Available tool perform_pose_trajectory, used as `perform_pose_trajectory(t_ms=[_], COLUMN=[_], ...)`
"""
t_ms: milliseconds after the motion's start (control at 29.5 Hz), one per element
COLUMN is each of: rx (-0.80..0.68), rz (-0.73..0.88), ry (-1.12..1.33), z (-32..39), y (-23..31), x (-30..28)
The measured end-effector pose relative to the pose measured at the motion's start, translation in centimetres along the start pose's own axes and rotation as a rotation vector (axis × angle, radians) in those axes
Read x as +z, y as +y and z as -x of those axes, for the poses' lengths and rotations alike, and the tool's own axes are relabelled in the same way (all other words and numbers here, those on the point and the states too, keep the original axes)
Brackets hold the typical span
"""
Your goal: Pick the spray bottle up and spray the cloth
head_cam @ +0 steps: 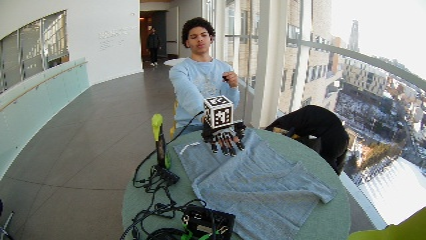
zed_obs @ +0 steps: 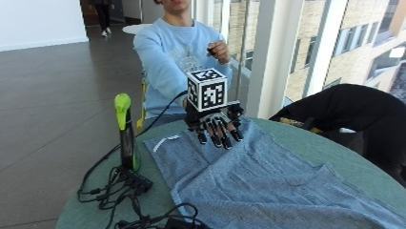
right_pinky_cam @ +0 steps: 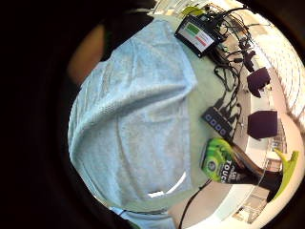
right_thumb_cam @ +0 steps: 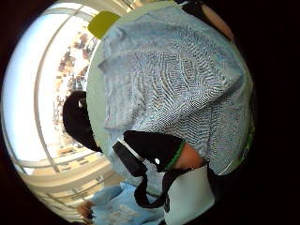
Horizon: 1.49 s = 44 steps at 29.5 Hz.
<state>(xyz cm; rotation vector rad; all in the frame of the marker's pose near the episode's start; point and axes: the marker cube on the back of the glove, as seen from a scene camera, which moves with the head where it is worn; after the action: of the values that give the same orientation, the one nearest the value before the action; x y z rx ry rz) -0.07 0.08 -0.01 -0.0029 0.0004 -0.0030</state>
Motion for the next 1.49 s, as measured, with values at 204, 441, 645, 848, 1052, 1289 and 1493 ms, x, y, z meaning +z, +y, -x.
perform_pose_trajectory(t_ms=[204,441,645,848,1052,1289,1493], rx=[-0.014,-0.011,-0.005,-0.013,-0.031,-0.119,-0.238], rz=[0.001,-0.002,-0.014,-0.013,0.0,-0.043,-0.08], ry=[0.008,0.01,0.011,0.006,-0.026,-0.064,-0.092], z=[0.6,0.5,0.1,0.2,0.6,1.0,1.1], y=[0.1,0.1,0.1,0.2,0.9,4.5,10.2], x=[0.3,-0.1,-0.7,-1.0,-1.7,-3.1,-3.7])
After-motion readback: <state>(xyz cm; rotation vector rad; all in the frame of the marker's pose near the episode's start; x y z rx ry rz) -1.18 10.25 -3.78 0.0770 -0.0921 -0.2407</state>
